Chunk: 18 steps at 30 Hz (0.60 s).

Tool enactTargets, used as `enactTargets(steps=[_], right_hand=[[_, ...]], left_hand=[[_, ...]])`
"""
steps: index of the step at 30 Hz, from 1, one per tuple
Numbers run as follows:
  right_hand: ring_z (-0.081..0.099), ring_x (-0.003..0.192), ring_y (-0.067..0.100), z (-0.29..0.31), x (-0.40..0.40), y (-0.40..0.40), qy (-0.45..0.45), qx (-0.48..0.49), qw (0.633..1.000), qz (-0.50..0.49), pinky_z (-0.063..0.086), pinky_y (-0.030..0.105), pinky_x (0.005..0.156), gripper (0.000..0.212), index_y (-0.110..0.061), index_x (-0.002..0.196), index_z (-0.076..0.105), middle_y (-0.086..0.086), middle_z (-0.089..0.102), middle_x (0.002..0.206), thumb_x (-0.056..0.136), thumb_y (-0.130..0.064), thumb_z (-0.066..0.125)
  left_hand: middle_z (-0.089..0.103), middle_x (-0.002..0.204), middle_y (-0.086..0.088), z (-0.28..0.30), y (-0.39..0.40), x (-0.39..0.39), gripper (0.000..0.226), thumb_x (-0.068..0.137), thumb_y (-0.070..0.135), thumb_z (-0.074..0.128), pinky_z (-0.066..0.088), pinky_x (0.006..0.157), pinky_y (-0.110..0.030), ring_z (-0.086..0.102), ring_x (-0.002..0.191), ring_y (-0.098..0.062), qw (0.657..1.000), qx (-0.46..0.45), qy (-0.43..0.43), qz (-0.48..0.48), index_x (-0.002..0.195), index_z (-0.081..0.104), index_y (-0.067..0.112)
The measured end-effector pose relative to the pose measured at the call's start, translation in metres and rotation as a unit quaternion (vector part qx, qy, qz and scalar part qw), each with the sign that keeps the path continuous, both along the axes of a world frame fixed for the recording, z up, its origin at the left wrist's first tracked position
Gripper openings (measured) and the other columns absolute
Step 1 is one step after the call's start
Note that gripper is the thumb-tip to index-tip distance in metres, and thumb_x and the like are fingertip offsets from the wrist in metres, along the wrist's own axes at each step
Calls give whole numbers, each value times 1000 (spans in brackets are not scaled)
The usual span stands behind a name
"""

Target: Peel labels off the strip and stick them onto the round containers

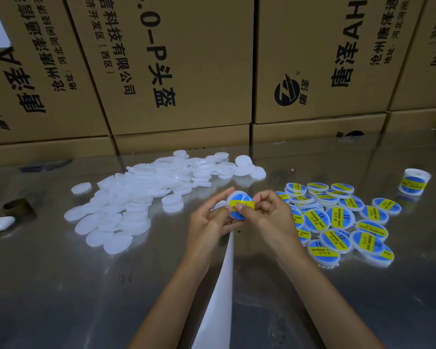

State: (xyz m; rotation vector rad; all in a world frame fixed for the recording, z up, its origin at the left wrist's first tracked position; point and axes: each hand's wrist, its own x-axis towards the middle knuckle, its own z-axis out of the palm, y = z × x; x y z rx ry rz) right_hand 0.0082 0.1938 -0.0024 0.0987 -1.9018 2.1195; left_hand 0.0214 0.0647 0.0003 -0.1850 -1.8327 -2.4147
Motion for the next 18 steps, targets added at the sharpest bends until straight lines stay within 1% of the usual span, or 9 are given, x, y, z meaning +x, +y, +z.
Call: enactTargets(steps=[3, 7, 9, 10, 12, 14, 16, 18], right_hand=[[60, 63, 15, -2, -1, 1, 2, 6, 1000, -8, 51, 26, 60, 29, -13, 80, 52, -3, 63, 63, 78, -6, 80], [55, 54, 4, -3, -2, 1, 15, 24, 999, -23, 45, 15, 52, 30, -14, 79, 52, -8, 60, 58, 77, -7, 81], [52, 54, 0, -4, -2, 1, 29, 53, 997, -45, 42, 11, 52, 30, -16, 78, 53, -7, 60, 64, 76, -11, 83], [52, 58, 0, -4, -2, 1, 33, 76, 995, -62, 43, 12, 55, 30, -19, 78, 54, -6, 60, 69, 75, -15, 84], [53, 70, 4, -5, -2, 2, 35, 115, 989, -84, 46, 19, 65, 29, -22, 81, 57, -3, 62, 81, 73, -23, 85], [53, 77, 8, -5, -3, 3, 41, 122, 987, -95, 47, 25, 70, 34, -23, 91, 58, -2, 60, 89, 72, -28, 86], [52, 76, 8, -5, -2, 4, 37, 119, 987, -104, 45, 24, 69, 46, -26, 102, 54, -5, 56, 89, 70, -34, 87], [54, 76, 7, -5, 0, 2, 35, 137, 985, -103, 45, 21, 67, 48, -30, 103, 53, -10, 56, 88, 69, -43, 85]], left_hand=[[76, 108, -11, 0, 1, 0, 44, 97, -5, 50, 60, 77, -30, 74, 98, -31, 1000, -11, 7, 2, 113, 75, 27], [75, 110, -12, -1, 1, 1, 42, 98, -4, 51, 61, 81, -33, 73, 101, -31, 1000, -21, 20, -8, 119, 73, 24], [75, 110, -13, 0, 1, 1, 42, 98, -4, 50, 60, 81, -32, 73, 101, -30, 1000, -13, 20, -11, 120, 72, 23], [75, 109, -13, 0, 0, 1, 41, 98, -4, 50, 60, 80, -30, 73, 101, -30, 1000, -5, 17, -12, 120, 72, 22], [76, 106, -14, 2, 0, 1, 40, 98, -4, 50, 60, 78, -28, 74, 99, -29, 1000, 19, 5, -17, 120, 72, 21], [76, 105, -16, 3, 0, 1, 38, 97, -4, 50, 60, 77, -29, 74, 98, -30, 998, 55, -14, -26, 121, 71, 18], [75, 107, -19, 4, 0, 0, 37, 96, -5, 49, 61, 77, -30, 74, 98, -32, 993, 106, -35, -38, 123, 69, 13], [74, 110, -21, 6, 0, 0, 36, 96, -4, 49, 61, 75, -32, 74, 98, -34, 986, 154, -45, -52, 123, 67, 11]])
